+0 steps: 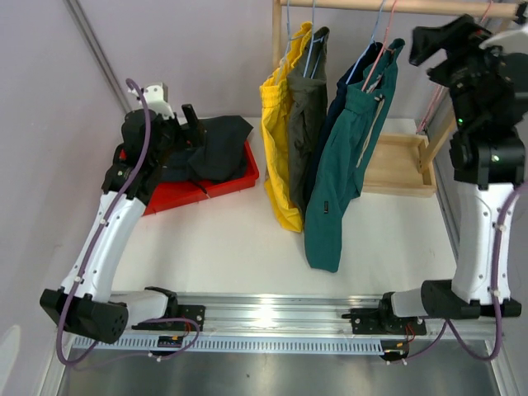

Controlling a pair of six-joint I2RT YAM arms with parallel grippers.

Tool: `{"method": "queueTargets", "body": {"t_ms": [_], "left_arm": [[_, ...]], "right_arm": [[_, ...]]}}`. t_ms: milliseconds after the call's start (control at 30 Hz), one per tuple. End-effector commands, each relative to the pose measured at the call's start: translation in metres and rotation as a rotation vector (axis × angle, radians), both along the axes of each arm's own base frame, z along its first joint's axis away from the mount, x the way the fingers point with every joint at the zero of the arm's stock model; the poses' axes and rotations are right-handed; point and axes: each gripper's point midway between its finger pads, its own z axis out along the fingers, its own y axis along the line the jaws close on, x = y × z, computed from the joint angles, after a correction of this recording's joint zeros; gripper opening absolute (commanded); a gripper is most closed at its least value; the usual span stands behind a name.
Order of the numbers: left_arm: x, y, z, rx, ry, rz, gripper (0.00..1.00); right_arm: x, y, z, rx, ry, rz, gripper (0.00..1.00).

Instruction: Remove the shorts from the hanger

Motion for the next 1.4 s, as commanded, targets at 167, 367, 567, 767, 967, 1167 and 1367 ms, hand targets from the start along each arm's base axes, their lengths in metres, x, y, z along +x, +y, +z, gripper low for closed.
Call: {"method": "queueTargets", "body": {"t_ms": [167,367,567,767,967,1167,1367], "left_arm": [[-0.029,-0.012,-0.023,0.009,0.006,-0.115,0.99],[-0.036,-0.011,-0.025,0.008,-0.019,-0.117,0.99],[-0.037,-0.019,-0.027,-0.015,-0.021,-0.159,0.99],[-0.034,-0.021,-0.034,-0.022,-0.009,-0.161,0.99],[-0.034,-0.02,-0.032,-0.025,-0.013,-0.156,0.99],[-0.033,-0.019,-0.036,-0.024,-0.005,-0.151,0.99],[-0.032,-0.018,-0.039,-0.023,0.002,-0.146,0.99]], "right_arm": [[0.083,0.054,-0.05,-0.011,0.151,0.051,0.86],[0.094,0.051,-0.061,-0.003,0.179,-0.016,0.85],[0.096,0.051,-0.074,-0.025,0.207,-0.055,0.83],[0.095,0.045,-0.087,-0.037,0.229,-0.09,0.6],[0.103,0.047,-0.101,-0.036,0.26,-0.091,0.58],[0.111,0.052,-0.112,-0.038,0.275,-0.083,0.58],[0.119,0.057,-0.124,-0.042,0.296,-0.074,0.54]]}}
